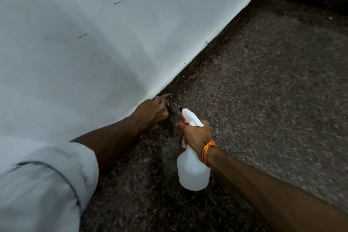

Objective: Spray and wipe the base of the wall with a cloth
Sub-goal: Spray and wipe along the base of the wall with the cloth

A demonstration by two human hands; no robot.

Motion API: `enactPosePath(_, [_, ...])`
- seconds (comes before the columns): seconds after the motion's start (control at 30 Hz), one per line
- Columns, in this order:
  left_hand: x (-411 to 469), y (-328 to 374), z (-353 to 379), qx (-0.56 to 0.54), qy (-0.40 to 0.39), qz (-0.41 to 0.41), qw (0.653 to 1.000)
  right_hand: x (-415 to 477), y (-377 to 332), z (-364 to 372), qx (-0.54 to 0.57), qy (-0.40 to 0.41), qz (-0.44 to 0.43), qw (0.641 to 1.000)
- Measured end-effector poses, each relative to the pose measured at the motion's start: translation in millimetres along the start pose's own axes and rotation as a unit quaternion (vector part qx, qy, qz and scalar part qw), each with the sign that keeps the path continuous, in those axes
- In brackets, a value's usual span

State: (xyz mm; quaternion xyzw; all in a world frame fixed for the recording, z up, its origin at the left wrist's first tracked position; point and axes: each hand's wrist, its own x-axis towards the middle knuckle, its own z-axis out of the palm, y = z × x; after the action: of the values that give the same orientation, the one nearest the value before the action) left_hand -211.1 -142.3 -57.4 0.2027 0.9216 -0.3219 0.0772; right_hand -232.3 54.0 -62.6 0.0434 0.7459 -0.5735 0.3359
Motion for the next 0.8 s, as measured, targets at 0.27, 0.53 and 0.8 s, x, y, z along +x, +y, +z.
enactPosePath(0.27, [-28,26,24,0.018,-0.021,-0.014,1.0,20,-22,-30,0.034,0.015,-0.017,0.999])
enactPosePath(0.53, [20,7,14,-0.019,-0.019,-0.003,1.0,33,-30,-34,0.066,0.022,0.003,0.998])
enactPosePath(0.8, [-11,18,17,-0.054,-0.024,-0.053,0.997,59,-33,-25,0.094,0.004,0.048,0.994])
